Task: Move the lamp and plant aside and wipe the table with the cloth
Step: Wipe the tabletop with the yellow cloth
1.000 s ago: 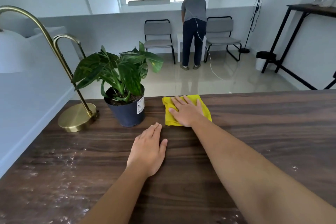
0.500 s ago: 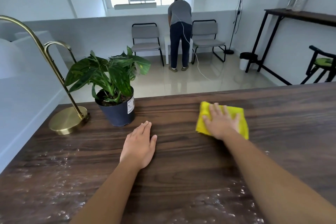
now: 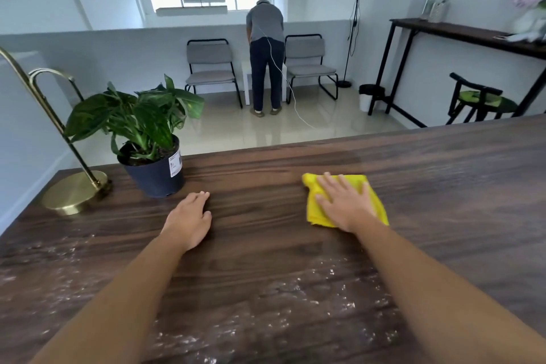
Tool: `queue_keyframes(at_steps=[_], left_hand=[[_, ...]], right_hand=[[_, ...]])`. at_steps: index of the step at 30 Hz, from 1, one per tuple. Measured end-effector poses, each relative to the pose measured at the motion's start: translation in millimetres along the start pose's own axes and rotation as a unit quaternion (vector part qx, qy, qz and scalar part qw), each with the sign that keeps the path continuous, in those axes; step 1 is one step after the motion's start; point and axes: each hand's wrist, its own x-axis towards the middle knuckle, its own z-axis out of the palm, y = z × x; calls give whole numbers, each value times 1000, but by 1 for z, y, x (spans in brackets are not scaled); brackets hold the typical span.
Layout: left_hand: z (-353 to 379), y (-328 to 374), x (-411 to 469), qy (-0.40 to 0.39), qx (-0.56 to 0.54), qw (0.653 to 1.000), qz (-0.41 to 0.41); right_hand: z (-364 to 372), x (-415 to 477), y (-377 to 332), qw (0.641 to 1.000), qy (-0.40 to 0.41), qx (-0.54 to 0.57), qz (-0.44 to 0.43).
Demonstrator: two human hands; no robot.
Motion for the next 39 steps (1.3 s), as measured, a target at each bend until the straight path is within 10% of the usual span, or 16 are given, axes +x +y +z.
queue_keyframes(at_steps=[6, 17, 25, 31, 39], left_hand=[[3, 15, -28, -36, 53, 997, 52], [6, 4, -35, -33, -16, 999, 40], [7, 4, -41, -25, 42, 997, 61], [8, -2, -40, -19, 67, 993, 96], [-1, 3, -49, -13, 62, 994, 87]], right_hand=[[2, -40, 5, 987, 2, 49, 156], [25, -91, -109, 970, -26, -8, -240], [0, -67, 35, 996, -14, -10, 90], [4, -101, -7, 981, -24, 22, 189], [40, -150, -170, 988, -37, -44, -143]])
